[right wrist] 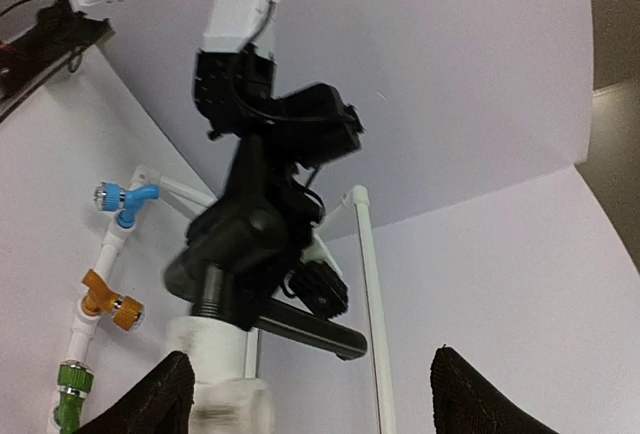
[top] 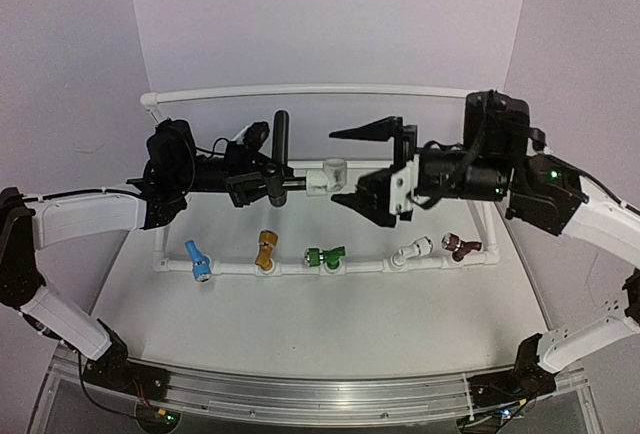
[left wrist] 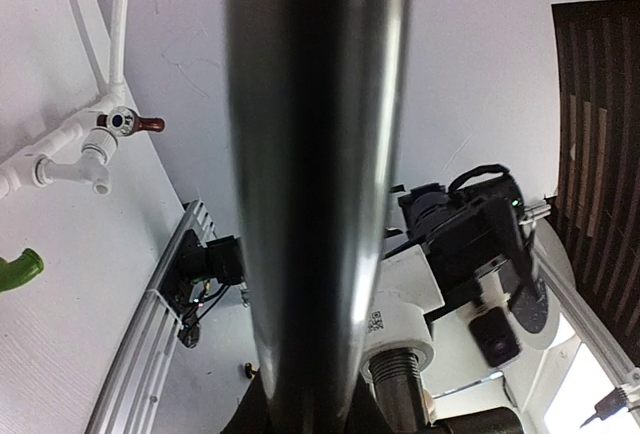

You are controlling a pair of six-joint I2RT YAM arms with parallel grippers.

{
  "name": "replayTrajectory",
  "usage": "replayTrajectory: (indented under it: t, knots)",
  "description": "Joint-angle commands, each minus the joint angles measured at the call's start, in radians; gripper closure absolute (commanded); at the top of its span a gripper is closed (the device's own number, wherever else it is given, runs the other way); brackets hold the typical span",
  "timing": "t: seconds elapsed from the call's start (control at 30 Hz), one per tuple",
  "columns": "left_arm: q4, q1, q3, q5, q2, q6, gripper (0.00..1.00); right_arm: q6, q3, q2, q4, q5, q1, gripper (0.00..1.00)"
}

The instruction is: Install the water faucets

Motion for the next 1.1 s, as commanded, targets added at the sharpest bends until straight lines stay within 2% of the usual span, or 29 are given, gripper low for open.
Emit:
replayTrajectory:
  t: [0.0,0.2,0.33,0.7,0.9,1.07]
  knots:
    - [0.298,0.000,0.080,0.074,0.047,-0.219,1.00,-0.308,-0.147,-0.085,0.007,0.063,0.062,0.22]
    - [0.493,-0.002,0.079,0.111,0.117,-0.405,1.00,-0.507,-0.214,-0.067,0.140,0.142,0.072,0.27]
    - [0.505,-0.007,0.072,0.115,0.117,-0.412,1.00,-0.619,-0.256,-0.049,0.276,0.169,0.073,0.30]
    - [0.472,-0.028,0.061,0.146,0.090,-0.393,1.00,-0.737,-0.260,0.022,0.442,0.247,0.072,0.39]
    - [0.417,-0.030,0.050,0.137,0.061,-0.343,1.00,-0.739,-0.261,0.021,0.443,0.230,0.072,0.50]
    - [0.317,-0.031,0.058,0.117,0.025,-0.225,1.00,-0.610,-0.228,0.020,0.406,0.208,0.072,0.63]
